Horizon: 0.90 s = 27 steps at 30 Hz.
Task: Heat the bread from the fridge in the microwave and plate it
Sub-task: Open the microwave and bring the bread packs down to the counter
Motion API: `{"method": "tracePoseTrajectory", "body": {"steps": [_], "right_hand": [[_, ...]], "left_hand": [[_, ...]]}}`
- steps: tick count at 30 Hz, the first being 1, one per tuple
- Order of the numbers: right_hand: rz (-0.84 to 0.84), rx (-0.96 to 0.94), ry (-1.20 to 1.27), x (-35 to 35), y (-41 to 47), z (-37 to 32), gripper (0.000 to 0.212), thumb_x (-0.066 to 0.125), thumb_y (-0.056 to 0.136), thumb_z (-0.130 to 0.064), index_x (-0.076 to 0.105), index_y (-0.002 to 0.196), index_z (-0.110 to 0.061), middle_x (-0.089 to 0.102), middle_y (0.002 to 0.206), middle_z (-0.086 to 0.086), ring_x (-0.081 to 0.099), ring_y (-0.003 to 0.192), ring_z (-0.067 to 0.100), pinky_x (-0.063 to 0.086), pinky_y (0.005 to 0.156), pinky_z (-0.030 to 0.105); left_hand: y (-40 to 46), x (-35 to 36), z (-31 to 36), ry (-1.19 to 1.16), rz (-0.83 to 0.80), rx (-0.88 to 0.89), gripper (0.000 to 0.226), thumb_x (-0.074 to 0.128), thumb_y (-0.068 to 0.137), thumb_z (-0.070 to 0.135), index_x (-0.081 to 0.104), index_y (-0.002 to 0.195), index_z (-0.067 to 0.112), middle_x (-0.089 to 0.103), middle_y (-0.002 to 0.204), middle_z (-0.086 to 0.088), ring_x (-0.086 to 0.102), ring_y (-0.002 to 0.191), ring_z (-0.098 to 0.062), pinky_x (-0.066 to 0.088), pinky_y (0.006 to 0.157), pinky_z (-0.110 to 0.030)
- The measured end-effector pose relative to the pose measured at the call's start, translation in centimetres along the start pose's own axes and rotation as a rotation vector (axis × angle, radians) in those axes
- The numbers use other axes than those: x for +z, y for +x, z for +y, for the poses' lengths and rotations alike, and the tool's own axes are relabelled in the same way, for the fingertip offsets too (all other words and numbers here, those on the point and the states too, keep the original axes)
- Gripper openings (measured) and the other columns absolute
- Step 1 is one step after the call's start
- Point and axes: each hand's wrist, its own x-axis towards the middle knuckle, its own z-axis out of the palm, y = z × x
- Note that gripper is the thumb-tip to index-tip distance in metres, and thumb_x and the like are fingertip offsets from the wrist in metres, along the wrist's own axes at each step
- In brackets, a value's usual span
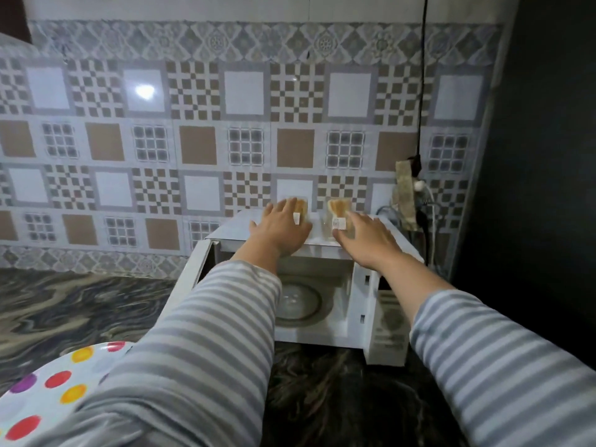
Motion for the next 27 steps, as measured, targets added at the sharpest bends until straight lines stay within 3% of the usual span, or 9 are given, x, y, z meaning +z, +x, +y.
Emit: {"method": "tracePoseTrajectory", "body": {"steps": [3, 6, 9, 13, 17, 21, 23, 27], "right_hand": [[-0.025, 0.012, 0.083, 1.1, 4.2, 1.1, 0.071, 0.037, 0.087, -0.065, 0.014, 0.148, -0.037, 0.023, 0.157, 0.005, 0.028, 0.139, 0.035, 0.029, 0.111, 0.051], [-0.033, 0.052, 0.177, 2.4, 8.1, 1.7, 0.072, 0.036, 0.09, -0.065, -0.003, 0.147, -0.047, -0.001, 0.162, 0.004, 0.015, 0.145, 0.036, 0.022, 0.115, 0.053], [-0.013, 0.082, 0.222, 3.5, 10.6, 1.9, 0.074, 0.038, 0.091, -0.064, -0.01, 0.145, -0.051, -0.007, 0.161, 0.008, 0.017, 0.145, 0.037, 0.026, 0.113, 0.05], [-0.024, 0.086, 0.313, 4.9, 12.1, 2.3, 0.072, 0.042, 0.09, -0.063, 0.002, 0.148, -0.048, 0.016, 0.159, 0.007, 0.03, 0.141, 0.033, 0.031, 0.109, 0.044], [-0.026, 0.077, 0.34, 5.1, 12.3, 2.5, 0.075, 0.046, 0.086, -0.066, 0.01, 0.148, -0.043, 0.034, 0.152, 0.007, 0.039, 0.133, 0.033, 0.035, 0.105, 0.044], [0.027, 0.07, 0.374, 4.6, 12.1, 2.1, 0.072, 0.06, 0.08, -0.057, 0.027, 0.14, -0.037, 0.052, 0.132, 0.005, 0.054, 0.11, 0.029, 0.045, 0.088, 0.037], [0.073, 0.08, 0.425, 4.4, 11.5, 1.9, 0.067, 0.065, 0.078, -0.051, 0.034, 0.135, -0.034, 0.054, 0.124, 0.003, 0.054, 0.1, 0.025, 0.045, 0.081, 0.034], [0.122, 0.097, 0.46, 2.8, 8.8, 1.3, 0.067, 0.067, 0.078, -0.047, 0.035, 0.135, -0.032, 0.052, 0.12, 0.003, 0.051, 0.096, 0.023, 0.044, 0.082, 0.033]], "left_hand": [[4.2, 1.8, -1.1, 0.004, 0.032, -0.074, 0.072, 0.041, 0.094, 0.053, 0.004, 0.152, 0.033, 0.001, 0.162, 0.005, 0.001, 0.148, -0.026, 0.012, 0.115, -0.059], [8.1, 3.6, -2.0, 0.001, 0.046, -0.124, 0.073, 0.043, 0.091, 0.058, 0.001, 0.149, 0.044, -0.005, 0.161, 0.009, 0.002, 0.148, -0.032, 0.013, 0.116, -0.058], [10.4, 5.2, -2.5, 0.024, 0.075, -0.126, 0.077, 0.044, 0.087, 0.065, -0.001, 0.148, 0.048, -0.007, 0.161, 0.006, 0.01, 0.146, -0.036, 0.02, 0.114, -0.058], [11.6, 6.5, -2.9, -0.049, 0.039, -0.18, 0.079, 0.048, 0.087, 0.063, 0.002, 0.148, 0.047, 0.004, 0.162, -0.005, 0.028, 0.142, -0.032, 0.03, 0.109, -0.05], [11.8, 7.1, -3.2, -0.065, 0.084, -0.197, 0.079, 0.051, 0.086, 0.061, 0.006, 0.148, 0.046, 0.032, 0.152, -0.011, 0.046, 0.128, -0.031, 0.039, 0.1, -0.045], [11.4, 6.6, -3.3, -0.118, 0.171, -0.186, 0.076, 0.056, 0.084, 0.052, 0.016, 0.148, 0.043, 0.051, 0.136, -0.006, 0.055, 0.116, -0.026, 0.045, 0.09, -0.039], [10.6, 6.4, -3.2, -0.16, 0.231, -0.19, 0.074, 0.06, 0.083, 0.048, 0.022, 0.147, 0.043, 0.053, 0.134, -0.004, 0.056, 0.114, -0.025, 0.046, 0.089, -0.039], [7.7, 5.6, -2.7, -0.182, 0.281, -0.205, 0.073, 0.061, 0.083, 0.046, 0.025, 0.147, 0.043, 0.046, 0.14, -0.006, 0.054, 0.118, -0.026, 0.047, 0.089, -0.04]]}}
